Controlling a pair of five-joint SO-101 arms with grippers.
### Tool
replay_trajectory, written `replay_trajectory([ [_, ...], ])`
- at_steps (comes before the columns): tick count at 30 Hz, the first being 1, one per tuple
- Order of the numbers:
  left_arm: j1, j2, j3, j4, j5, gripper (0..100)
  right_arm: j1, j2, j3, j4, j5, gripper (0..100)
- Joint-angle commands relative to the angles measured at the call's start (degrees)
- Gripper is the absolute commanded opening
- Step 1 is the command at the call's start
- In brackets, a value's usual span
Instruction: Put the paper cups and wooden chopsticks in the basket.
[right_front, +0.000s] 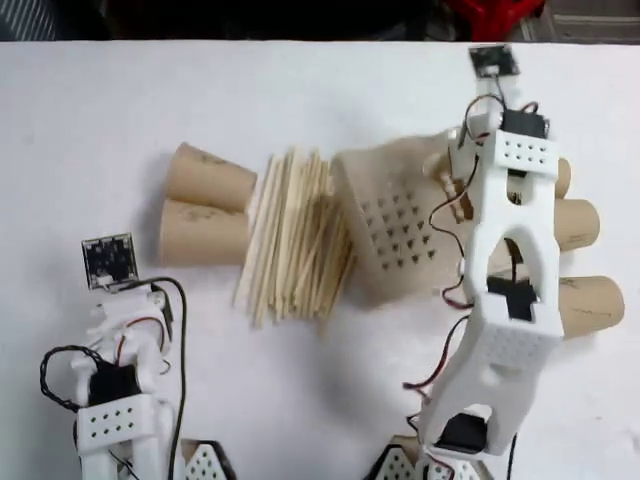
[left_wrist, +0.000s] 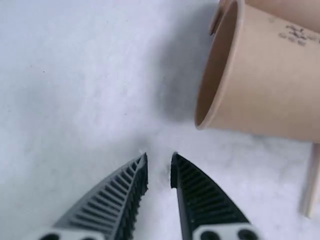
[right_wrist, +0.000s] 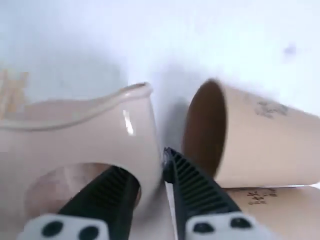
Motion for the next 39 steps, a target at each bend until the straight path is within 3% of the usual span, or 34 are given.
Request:
replay_trajectory([
  [1,0.7,-0.3,-0.3,-0.7,0.5,10,-0.7,-10.6,-3.5,-0.4,-3.0,1.6],
  [8,0.7,-0.3,-0.3,-0.7,0.5,10,-1.1,-21.6,-3.0,-2.4,-11.2,1.7],
  [12,0.7,-0.3,-0.3,-0.7,0.5,10,-1.1,-30.2,5.5,-11.1,-11.6,1.7],
  [17,0.7,-0.3,-0.3,-0.7,0.5,10,-2.9,-51.8,32.4,-25.4,-11.4,1.7],
  [25,0.7,-0.3,-0.3,-0.7,0.5,10,-3.8,-82.8,81.4,-62.7,-11.1,1.6],
  [32,0.7,-0.3,-0.3,-0.7,0.5,10,-3.6,-82.9,96.0,-78.3,-11.7,1.6],
  [39,0.7,-0.3,-0.3,-0.7,0.5,10,-4.9,-75.1,93.5,-86.0,-15.8,1.6],
])
